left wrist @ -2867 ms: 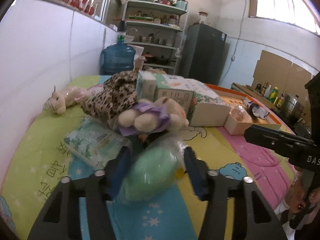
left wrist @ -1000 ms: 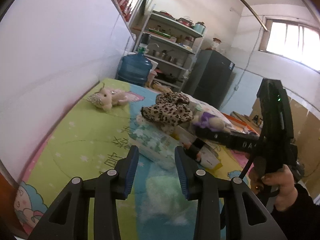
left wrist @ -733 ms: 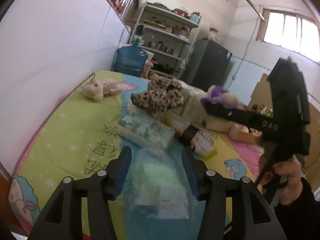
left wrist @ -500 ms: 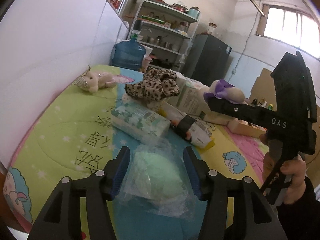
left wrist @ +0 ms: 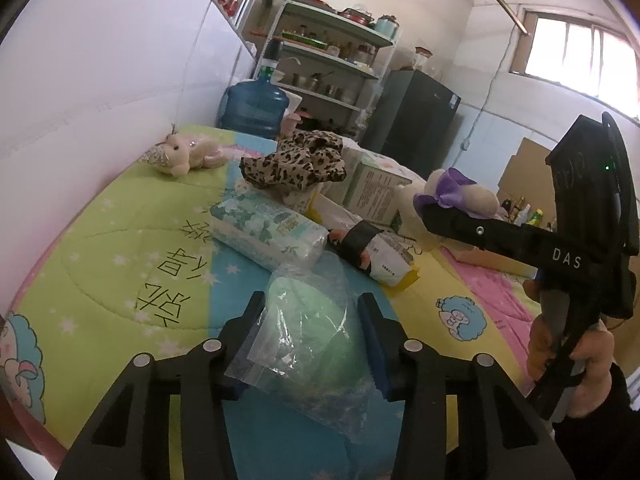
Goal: Organize soft objects
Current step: 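Carry the green ball and purple-dressed teddy bear toward the tray with both grippers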
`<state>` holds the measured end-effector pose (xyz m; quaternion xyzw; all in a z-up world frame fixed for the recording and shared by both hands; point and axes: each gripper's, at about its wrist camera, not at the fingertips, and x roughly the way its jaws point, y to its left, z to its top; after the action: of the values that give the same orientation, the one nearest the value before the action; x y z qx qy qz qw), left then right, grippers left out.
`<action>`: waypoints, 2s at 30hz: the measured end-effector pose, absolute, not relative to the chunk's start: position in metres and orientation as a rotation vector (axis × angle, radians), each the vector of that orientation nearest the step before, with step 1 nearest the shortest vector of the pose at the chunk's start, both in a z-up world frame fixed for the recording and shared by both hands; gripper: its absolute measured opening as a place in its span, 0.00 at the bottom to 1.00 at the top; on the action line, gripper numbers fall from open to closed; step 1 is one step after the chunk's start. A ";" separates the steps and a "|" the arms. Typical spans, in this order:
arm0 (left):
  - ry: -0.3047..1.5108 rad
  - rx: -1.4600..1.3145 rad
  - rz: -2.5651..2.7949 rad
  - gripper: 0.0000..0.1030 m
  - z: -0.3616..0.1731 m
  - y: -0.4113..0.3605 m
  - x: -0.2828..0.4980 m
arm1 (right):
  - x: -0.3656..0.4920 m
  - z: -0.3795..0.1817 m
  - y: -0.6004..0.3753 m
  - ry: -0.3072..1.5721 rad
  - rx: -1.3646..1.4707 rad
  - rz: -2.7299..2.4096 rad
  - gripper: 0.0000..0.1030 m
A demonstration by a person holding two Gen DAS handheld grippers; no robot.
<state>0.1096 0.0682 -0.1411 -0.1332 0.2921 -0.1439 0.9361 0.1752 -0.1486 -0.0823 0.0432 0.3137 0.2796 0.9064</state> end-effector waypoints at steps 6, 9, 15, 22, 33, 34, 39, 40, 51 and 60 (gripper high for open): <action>0.574 -0.267 -0.308 0.44 -0.134 0.063 0.105 | 0.170 -0.079 -0.157 0.633 0.106 0.571 0.59; 0.558 -0.258 -0.322 0.44 -0.126 0.056 0.104 | 0.166 -0.074 -0.163 0.618 0.114 0.565 0.59; 0.525 -0.213 -0.351 0.44 -0.109 0.033 0.106 | 0.155 -0.065 -0.187 0.583 0.146 0.538 0.59; 0.509 -0.166 -0.392 0.44 -0.092 -0.003 0.115 | 0.143 -0.063 -0.224 0.567 0.174 0.474 0.59; 0.498 -0.086 -0.469 0.44 -0.073 -0.075 0.132 | 0.134 -0.062 -0.295 0.536 0.201 0.353 0.59; 0.496 -0.082 -0.474 0.44 -0.072 -0.080 0.133 | 0.133 -0.062 -0.301 0.533 0.203 0.345 0.59; 0.490 -0.059 -0.513 0.44 -0.062 -0.111 0.142 | 0.132 -0.062 -0.331 0.522 0.215 0.300 0.59; 0.487 -0.055 -0.520 0.44 -0.060 -0.117 0.144 | 0.132 -0.063 -0.337 0.520 0.218 0.292 0.59; 0.510 -0.032 -0.597 0.44 -0.053 -0.181 0.174 | 0.135 -0.070 -0.395 0.520 0.256 0.205 0.59; 0.537 -0.026 -0.622 0.44 -0.055 -0.221 0.201 | 0.148 -0.076 -0.431 0.521 0.263 0.154 0.59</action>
<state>0.2005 -0.2212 -0.0549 -0.0129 0.2610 -0.3023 0.9167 0.1483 -0.4307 -0.0762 0.1296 0.2565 0.0757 0.9548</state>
